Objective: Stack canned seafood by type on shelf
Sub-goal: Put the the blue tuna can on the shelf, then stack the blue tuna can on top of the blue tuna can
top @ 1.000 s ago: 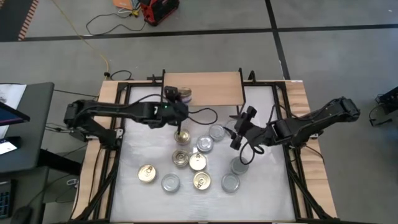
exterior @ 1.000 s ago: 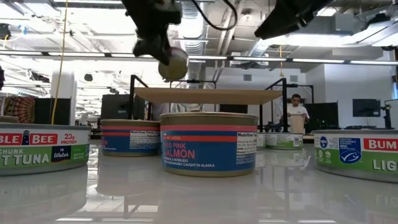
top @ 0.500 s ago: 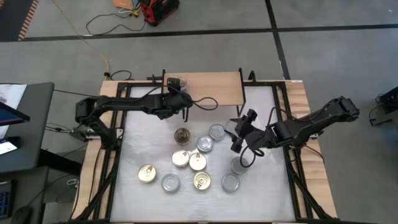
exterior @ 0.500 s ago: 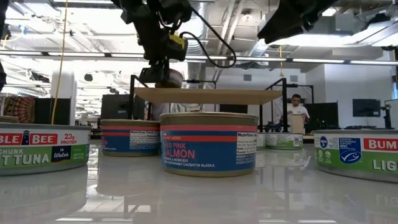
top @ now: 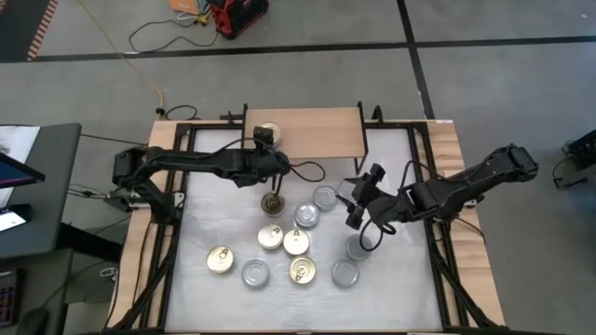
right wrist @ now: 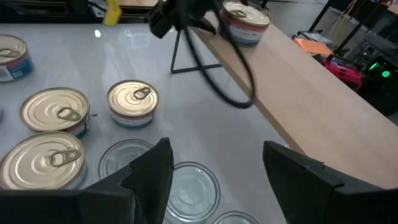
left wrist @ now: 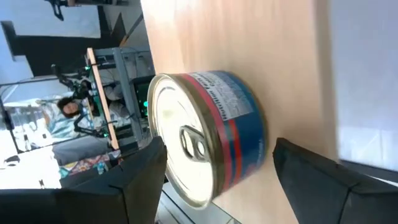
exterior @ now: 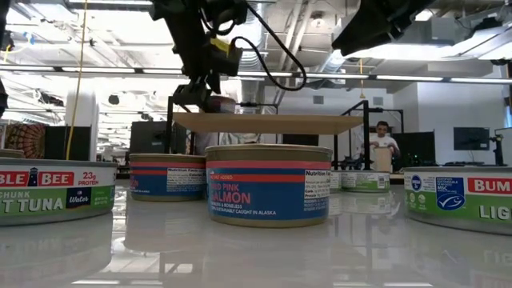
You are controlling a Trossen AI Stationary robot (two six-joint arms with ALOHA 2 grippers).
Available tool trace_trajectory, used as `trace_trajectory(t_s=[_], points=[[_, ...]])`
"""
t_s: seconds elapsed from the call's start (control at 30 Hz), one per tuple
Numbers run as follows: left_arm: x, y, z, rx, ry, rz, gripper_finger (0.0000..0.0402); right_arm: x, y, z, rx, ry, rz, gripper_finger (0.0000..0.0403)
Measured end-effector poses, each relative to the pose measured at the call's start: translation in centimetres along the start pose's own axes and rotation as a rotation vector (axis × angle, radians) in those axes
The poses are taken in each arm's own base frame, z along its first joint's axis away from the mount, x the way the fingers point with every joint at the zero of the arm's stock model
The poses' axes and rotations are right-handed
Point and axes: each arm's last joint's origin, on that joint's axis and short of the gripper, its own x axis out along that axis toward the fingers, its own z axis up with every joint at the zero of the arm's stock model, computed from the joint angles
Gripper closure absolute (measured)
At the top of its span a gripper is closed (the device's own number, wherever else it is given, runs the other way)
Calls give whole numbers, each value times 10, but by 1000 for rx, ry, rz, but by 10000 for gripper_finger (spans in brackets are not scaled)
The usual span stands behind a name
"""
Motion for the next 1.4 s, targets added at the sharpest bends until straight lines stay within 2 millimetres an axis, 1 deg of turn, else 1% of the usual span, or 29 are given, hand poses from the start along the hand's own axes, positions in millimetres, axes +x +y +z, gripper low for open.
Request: trace_trajectory(t_s=[0.2, 0.3, 0.37, 0.47, 0.63, 0.7, 0.77, 0.97, 1.1, 1.23, 1.33, 1.4], points=[[-25, 12, 4, -107, -17, -36, 119, 0, 0, 0, 4, 0, 0, 129], [-47, 17, 6, -197, -86, -136, 119, 0, 0, -2, -1, 12, -4, 129], [-61, 14, 7, -256, -128, -225, 118, 0, -1, -3, -11, 25, -7, 129], [-76, 0, 6, -342, -128, -392, 118, -2, -1, -7, -30, 54, -10, 129], [-100, -36, 4, -470, -54, -797, 117, -8, 1, -11, -55, 68, 5, 129], [-115, -52, 2, -458, -15, -890, 117, -9, 3, -10, -78, 59, 17, 129], [-132, -64, -1, -446, 10, -933, 117, -9, 4, -9, -87, 46, 24, 129], [-181, -93, -18, -475, 135, -999, 117, -6, 6, 4, -110, -52, 38, 129], [-205, -109, -31, -521, 149, -910, 121, -4, 7, 16, -110, -129, 118, 129], [-211, -126, -49, -534, 176, -834, 144, 4, 11, 25, -111, -188, 252, 129], [-208, -130, -60, -564, 184, -836, 164, 17, 17, 26, -127, -206, 276, 129], [-203, -131, -67, -578, 186, -843, 176, 26, 19, 26, -147, -197, 261, 129]])
